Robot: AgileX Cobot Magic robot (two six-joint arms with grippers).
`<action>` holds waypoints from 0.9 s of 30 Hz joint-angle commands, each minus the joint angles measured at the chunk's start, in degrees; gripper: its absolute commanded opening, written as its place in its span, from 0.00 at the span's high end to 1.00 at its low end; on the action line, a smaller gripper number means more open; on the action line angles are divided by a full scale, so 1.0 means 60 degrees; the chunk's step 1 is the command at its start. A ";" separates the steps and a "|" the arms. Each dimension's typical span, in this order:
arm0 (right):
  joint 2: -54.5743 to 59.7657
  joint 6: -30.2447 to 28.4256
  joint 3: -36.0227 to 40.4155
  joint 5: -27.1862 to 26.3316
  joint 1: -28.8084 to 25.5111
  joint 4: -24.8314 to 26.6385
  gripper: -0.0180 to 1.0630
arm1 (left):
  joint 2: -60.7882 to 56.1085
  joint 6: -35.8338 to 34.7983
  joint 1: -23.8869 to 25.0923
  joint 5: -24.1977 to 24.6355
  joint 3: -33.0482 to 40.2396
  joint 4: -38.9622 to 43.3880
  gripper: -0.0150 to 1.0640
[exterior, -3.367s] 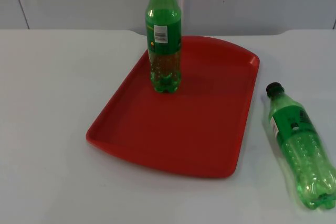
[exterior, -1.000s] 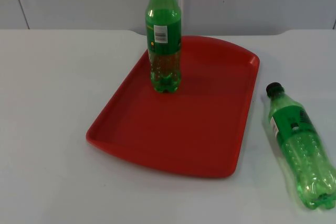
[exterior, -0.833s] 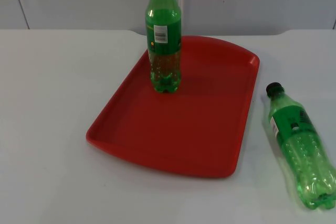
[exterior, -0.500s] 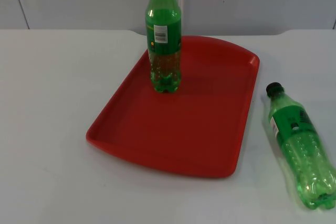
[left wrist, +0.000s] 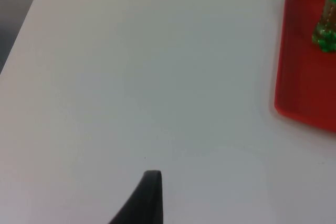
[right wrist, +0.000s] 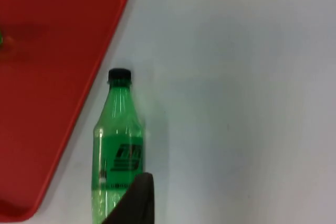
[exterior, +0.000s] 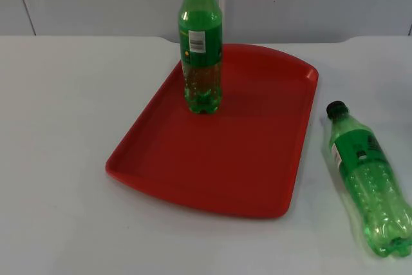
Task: Place the bottle upright on the tray.
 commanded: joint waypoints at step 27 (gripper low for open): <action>0.5166 0.0741 -0.2238 0.0800 0.1926 0.0341 0.01 | -0.0040 -0.0005 -0.0047 -0.0002 0.0040 0.0009 0.03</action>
